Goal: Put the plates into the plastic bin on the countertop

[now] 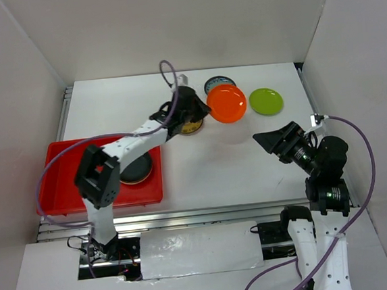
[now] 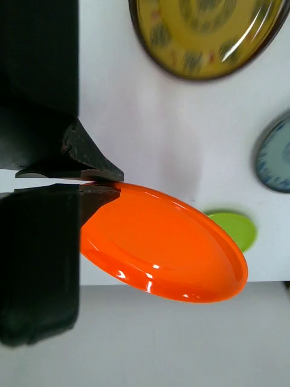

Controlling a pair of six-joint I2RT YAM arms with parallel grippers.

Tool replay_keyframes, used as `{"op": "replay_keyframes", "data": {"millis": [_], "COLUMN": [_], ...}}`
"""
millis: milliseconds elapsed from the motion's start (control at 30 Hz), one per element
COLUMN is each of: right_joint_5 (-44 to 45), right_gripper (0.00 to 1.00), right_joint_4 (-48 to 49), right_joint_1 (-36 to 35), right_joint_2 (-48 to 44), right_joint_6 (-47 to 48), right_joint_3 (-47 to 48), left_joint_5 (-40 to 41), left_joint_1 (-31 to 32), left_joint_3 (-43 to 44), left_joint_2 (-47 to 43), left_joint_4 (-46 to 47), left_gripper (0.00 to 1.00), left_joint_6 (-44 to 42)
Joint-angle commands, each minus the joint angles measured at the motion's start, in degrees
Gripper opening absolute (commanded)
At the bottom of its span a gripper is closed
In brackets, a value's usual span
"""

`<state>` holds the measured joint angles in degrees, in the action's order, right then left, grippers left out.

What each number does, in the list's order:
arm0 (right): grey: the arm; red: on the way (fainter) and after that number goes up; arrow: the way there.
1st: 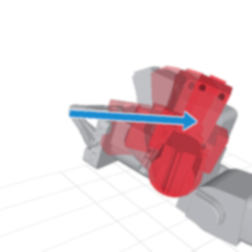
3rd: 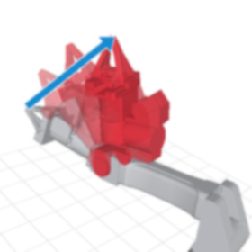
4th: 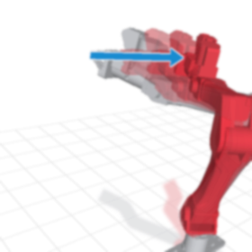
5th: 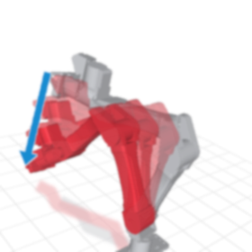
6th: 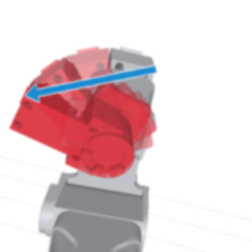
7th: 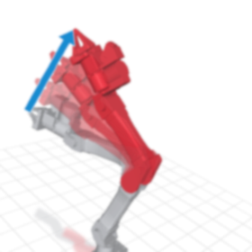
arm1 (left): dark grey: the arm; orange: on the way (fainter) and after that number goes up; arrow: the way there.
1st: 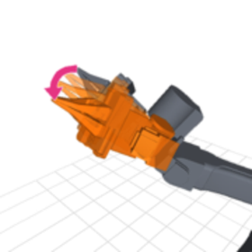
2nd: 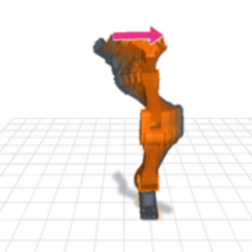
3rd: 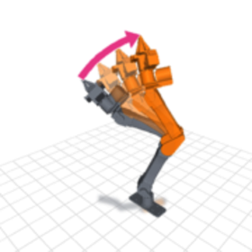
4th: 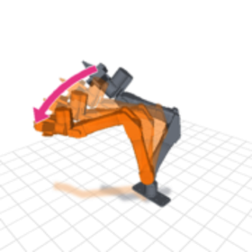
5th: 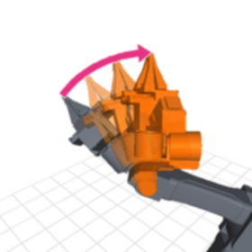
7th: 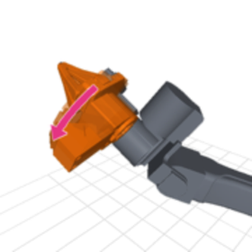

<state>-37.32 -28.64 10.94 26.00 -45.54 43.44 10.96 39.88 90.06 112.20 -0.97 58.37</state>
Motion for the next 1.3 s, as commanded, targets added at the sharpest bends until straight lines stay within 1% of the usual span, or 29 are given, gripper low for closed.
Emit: {"op": "replay_keyframes", "data": {"millis": [0, 33, 67, 100, 133, 167, 200, 233, 300, 333, 367, 433, 467, 500, 567, 600, 633, 667, 700, 867, 1000, 1033, 1067, 1133, 1167, 1233, 1267], "right_joint_5": [0.8, 0.8, 0.8, 1.3, 1.5, 2.0, 2.2, 2.3, 2.6, 2.5, 2.6, 2.6, 2.5, 2.6, 3.1, 3.6, 3.9, 4.7, 5.0, 5.6, 5.7, 5.7, 5.8, 6.7, 7.3, 8.8, 9.2], "right_gripper": [1.00, 1.00, 1.00, 1.00, 1.00, 1.00, 1.00, 1.00, 1.00, 1.00, 1.00, 1.00, 1.00, 1.00, 1.00, 1.00, 1.00, 1.00, 1.00, 1.00, 1.00, 1.00, 1.00, 1.00, 1.00, 1.00, 1.00], "right_joint_4": [5.2, 5.7, 6.4, 7.5, 8.2, 8.8, 9.8, 9.9, 10.2, 10.4, 10.8, 11.9, 12.2, 12.9, 13.3, 13.3, 13.4, 13.4, 13.6, 14.4, 15.8, 16.1, 16.2, 15.9, 15.6, 16.0, 16.9], "right_joint_1": [0.7, 0.7, 0.7, 0.6, 0.7, 0.7, 0.7, 0.8, 0.8, 0.8, 0.8, 0.3, 0.0, -0.2, -1.2, -1.6, -2.0, -2.5, -2.7, -3.4, -4.3, -4.5, -4.8, -6.1, -6.6, -8.4, -8.9], "right_joint_2": [2.0, 3.3, 4.1, 4.8, 6.1, 6.9, 7.4, 8.6, 9.6, 10.5, 10.7, 11.7, 12.0, 12.4, 13.3, 13.7, 14.0, 14.1, 14.5, 15.9, 17.2, 17.3, 17.7, 18.9, 19.4, 20.5, 21.5], "right_joint_6": [0.5, 0.1, 0.1, 0.1, 0.3, 0.5, 0.5, 0.6, 0.8, 0.8, 0.6, 0.1, -0.2, -0.4, -0.7, -0.6, -0.6, -0.7, -0.6, -0.6, -1.0, -1.0, -0.9, -0.1, 0.1, 0.4, 0.3], "right_joint_3": [-1.6, -2.0, -2.5, -3.2, -3.5, -4.3, -4.6, -4.6, -4.6, -4.5, -4.6, -4.7, -4.8, -4.7, -4.4, -4.2, -4.2, -3.9, -3.8, -3.5, -4.2, -4.3, -4.2, -3.5, -3.4, -3.3, -3.3], "left_joint_5": [-3.9, -3.4, -2.8, -2.3, -1.6, -2.1, -2.8, -3.1, -4.3, -6.8, -7.6, -8.8, -8.6, -8.4, -10.4, -11.5, -12.3, -13.5, -14.2, -14.3, -14.9, -15.4, -15.2, -14.5, -14.0, -13.2, -13.3], "left_joint_1": [-6.7, -7.8, -9.2, -12.1, -13.6, -17.0, -19.4, -23.7, -28.4, -30.8, -35.7, -39.6, -42.9, -44.3, -47.9, -49.0, -49.0, -50.8, -51.0, -49.6, -49.3, -49.3, -49.4, -49.2, -49.3, -49.1, -49.1], "left_joint_3": [-4.8, -7.8, -9.5, -11.5, -15.1, -16.9, -18.2, -20.8, -24.9, -29.2, -30.8, -33.4, -34.0, -34.6, -37.9, -39.9, -40.8, -41.5, -41.9, -44.1, -45.8, -45.9, -45.9, -46.3, -46.6, -46.9, -47.1], "left_joint_2": [-10.3, -12.4, -17.5, -20.1, -25.1, -27.4, -29.6, -34.2, -39.7, -44.9, -47.1, -50.7, -51.3, -52.0, -53.9, -54.9, -55.1, -55.2, -55.2, -56.7, -55.7, -54.9, -54.5, -54.5, -54.9, -56.5, -56.9], "left_joint_4": [-2.8, -5.0, -6.9, -10.9, -12.8, -13.9, -19.7, -21.6, -23.4, -23.1, -23.6, -26.9, -28.1, -29.1, -28.7, -28.3, -28.3, -27.6, -27.9, -27.6, -26.4, -26.3, -26.5, -27.1, -27.4, -28.5, -28.6], "left_gripper": [0.00, 0.00, 0.00, 0.00, 0.00, 0.00, 0.00, 0.00, 0.00, 0.00, 0.00, 0.00, 0.00, 0.00, 0.00, 0.00, 0.00, 0.00, 0.00, 0.00, 0.00, 0.04, 0.19, 0.31, 0.41, 0.50, 0.58], "left_joint_6": [-1.6, -1.5, -1.6, -1.7, -1.7, -3.2, -3.7, -4.2, -5.8, -6.2, -7.2, -8.2, -8.8, -8.9, -9.8, -10.0, -10.3, -10.5, -10.6, -11.1, -11.8, -12.0, -12.1, -12.3, -12.1, -11.9, -12.0]}}
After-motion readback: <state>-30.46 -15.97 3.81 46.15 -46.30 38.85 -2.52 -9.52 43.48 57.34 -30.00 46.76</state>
